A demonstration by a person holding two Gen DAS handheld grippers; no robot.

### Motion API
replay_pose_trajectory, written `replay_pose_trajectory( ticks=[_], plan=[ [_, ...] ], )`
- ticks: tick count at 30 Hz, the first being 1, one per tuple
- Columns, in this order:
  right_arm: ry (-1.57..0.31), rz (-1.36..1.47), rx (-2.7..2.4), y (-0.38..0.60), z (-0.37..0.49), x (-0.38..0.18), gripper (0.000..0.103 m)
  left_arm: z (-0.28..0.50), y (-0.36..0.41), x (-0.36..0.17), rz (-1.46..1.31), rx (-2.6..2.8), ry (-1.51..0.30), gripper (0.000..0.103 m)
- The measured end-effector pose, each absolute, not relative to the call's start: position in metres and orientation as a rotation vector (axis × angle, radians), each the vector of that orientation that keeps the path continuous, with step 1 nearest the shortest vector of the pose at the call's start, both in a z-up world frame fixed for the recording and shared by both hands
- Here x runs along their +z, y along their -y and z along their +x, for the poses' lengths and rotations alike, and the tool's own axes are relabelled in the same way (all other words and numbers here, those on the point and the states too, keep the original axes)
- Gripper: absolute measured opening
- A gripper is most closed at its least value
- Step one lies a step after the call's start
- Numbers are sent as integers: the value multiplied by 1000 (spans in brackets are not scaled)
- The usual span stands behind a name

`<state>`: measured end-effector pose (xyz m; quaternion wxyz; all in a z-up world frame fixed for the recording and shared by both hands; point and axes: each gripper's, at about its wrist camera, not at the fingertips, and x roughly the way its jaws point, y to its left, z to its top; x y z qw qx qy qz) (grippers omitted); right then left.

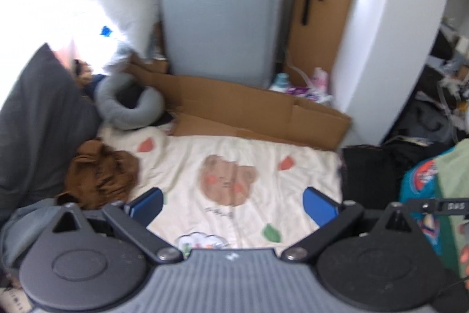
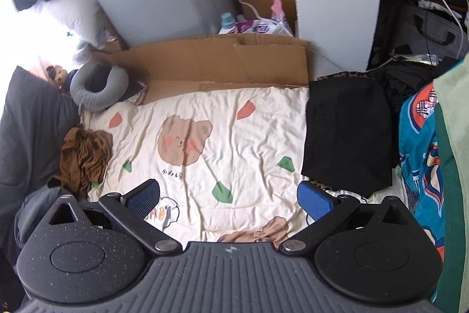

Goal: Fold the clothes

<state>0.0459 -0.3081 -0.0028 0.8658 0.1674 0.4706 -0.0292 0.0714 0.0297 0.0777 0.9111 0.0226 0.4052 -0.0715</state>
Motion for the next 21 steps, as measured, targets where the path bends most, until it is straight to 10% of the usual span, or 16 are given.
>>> replay_pose_trajectory(
  ticks=[21],
  plan=[
    [-1017, 277, 56, 266, 26, -7, 103, 23, -42, 4, -105, -107, -884, 103]
  ],
)
